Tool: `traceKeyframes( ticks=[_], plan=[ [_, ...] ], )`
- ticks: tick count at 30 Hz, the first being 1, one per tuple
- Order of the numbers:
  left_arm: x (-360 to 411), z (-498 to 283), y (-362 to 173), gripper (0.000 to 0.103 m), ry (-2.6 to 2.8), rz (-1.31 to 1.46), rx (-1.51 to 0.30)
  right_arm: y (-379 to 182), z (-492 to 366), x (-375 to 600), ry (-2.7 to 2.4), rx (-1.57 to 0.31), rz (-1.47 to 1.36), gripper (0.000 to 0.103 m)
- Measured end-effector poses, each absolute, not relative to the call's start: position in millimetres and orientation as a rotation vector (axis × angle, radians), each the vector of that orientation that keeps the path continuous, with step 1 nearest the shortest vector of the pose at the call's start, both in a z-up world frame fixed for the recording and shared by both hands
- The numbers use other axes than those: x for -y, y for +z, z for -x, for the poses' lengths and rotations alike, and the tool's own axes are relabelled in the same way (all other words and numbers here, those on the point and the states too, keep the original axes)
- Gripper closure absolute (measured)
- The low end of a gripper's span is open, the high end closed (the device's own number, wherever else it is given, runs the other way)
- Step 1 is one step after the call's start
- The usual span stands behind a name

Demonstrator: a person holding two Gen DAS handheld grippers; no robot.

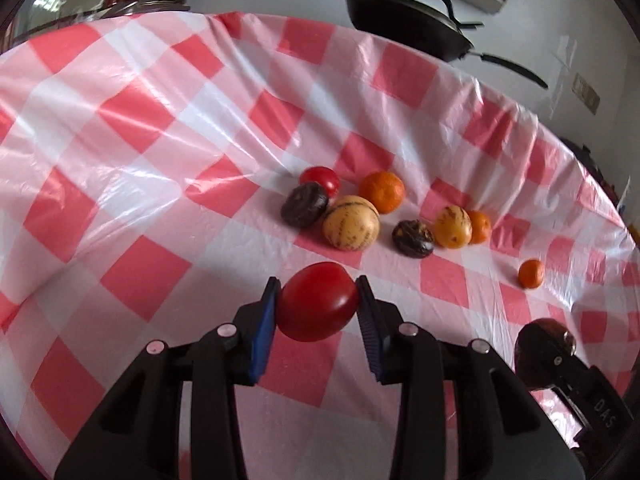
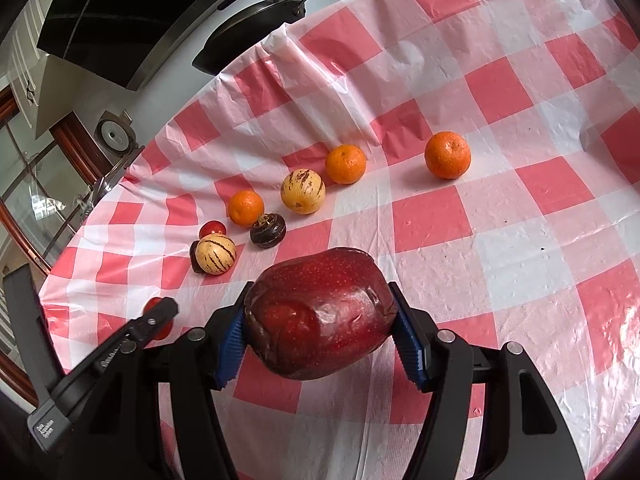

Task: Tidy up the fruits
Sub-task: 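Carry the plum and tomato off the table over the white box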

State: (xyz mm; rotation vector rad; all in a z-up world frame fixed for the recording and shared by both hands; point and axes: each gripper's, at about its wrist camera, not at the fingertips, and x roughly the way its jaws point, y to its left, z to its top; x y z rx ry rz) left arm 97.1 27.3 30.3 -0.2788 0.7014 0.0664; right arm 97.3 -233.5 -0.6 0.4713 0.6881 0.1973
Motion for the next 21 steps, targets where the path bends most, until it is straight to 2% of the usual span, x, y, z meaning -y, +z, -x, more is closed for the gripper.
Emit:
traceKeyframes(
  ticks=[5,10,21],
  plan=[
    [-41,-77,31,0.065,0.091,0.333,-0.686,0,-99,231,0.208,-0.695,-0.462,0.04],
    [-61,-19,45,0.065,0.12,0.348,-0.629,5,-89,219,0.17,-0.701,-0.398,0.04],
    [-127,121,61,0.065,0.185,0.285,-0.571,14,35,131,0.401,-0.757,-0.239,0.04]
  ],
)
